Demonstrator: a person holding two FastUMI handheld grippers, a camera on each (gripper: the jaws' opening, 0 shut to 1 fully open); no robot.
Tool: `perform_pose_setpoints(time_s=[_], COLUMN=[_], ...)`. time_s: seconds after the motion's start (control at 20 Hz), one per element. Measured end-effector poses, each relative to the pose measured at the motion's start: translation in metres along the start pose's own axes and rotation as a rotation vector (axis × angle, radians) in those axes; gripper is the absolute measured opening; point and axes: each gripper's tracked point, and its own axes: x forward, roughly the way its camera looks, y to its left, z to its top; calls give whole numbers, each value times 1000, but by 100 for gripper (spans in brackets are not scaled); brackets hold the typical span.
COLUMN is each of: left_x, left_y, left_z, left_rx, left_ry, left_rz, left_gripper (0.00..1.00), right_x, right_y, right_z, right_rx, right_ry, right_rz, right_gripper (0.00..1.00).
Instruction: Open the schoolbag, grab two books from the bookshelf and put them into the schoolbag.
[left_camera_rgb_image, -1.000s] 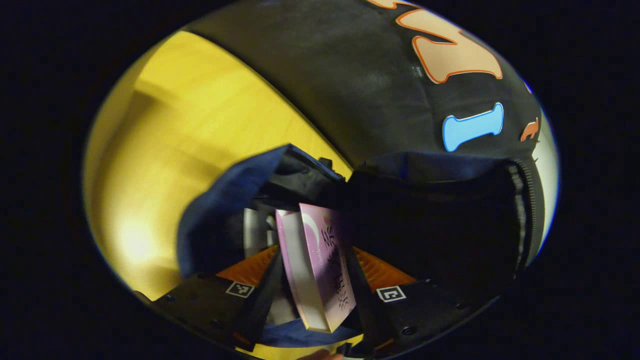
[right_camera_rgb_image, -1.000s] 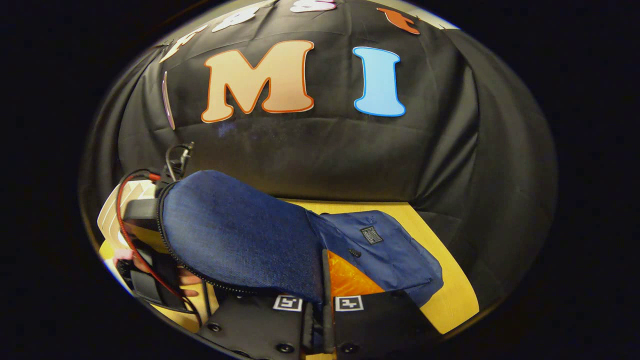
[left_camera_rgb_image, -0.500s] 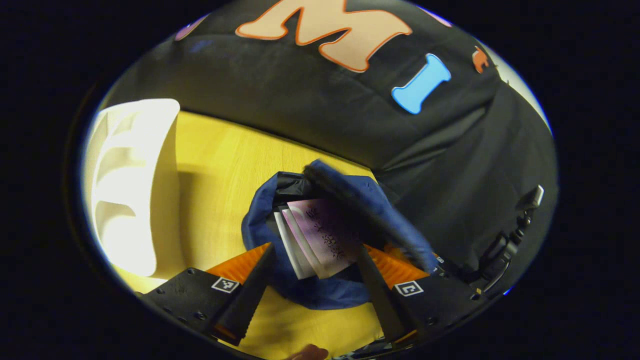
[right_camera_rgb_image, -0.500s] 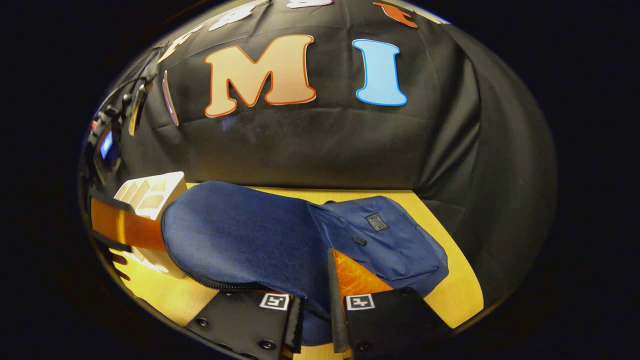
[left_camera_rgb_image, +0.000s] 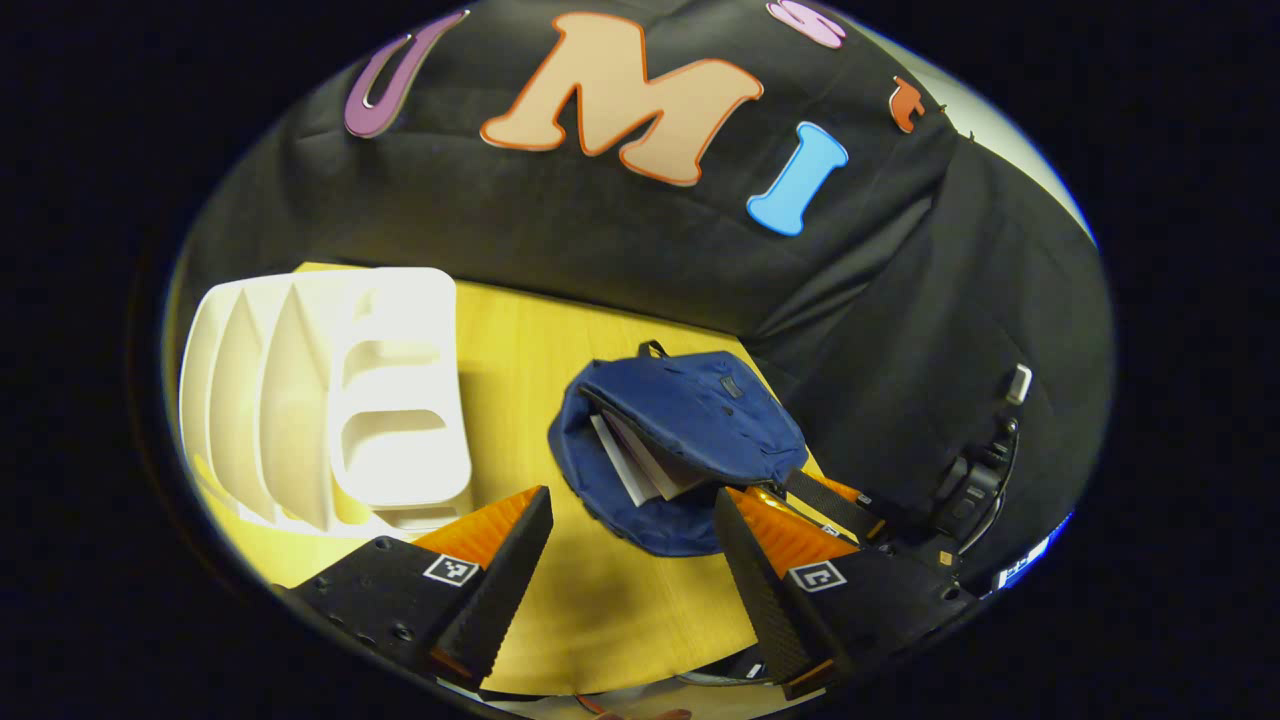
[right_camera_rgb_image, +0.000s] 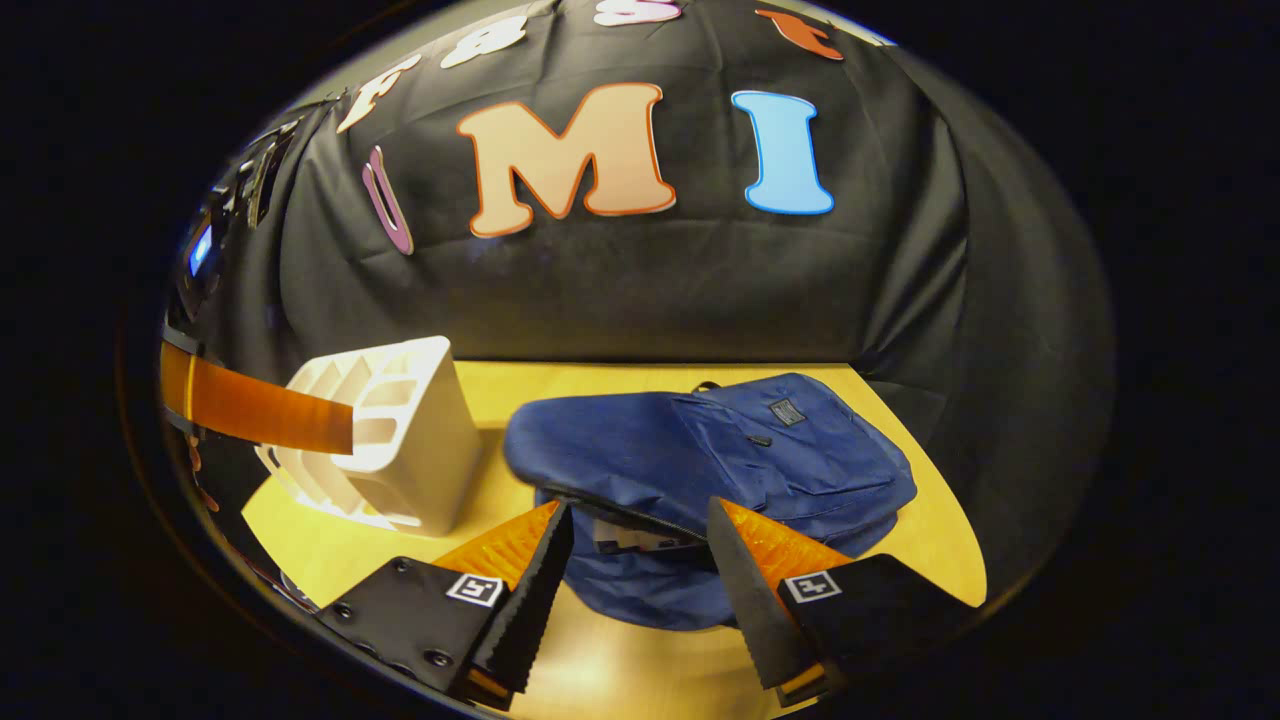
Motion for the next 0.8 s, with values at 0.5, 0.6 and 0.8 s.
perform_pose_setpoints(time_s=[0.5,0.6,0.8], left_x=[-91,-106,-128], left_y=[51,62,82], left_z=[104,118,115], left_rx=[59,41,30], left_ry=[-446,-512,-530], left_rz=[151,177,210], left_gripper=[95,95,95], right_x=[-55,-61,-71], right_y=[66,67,73], right_z=[145,165,183], right_rx=[46,40,16], right_ry=[-349,-407,-482], right_rz=[149,139,113], right_gripper=[94,94,93])
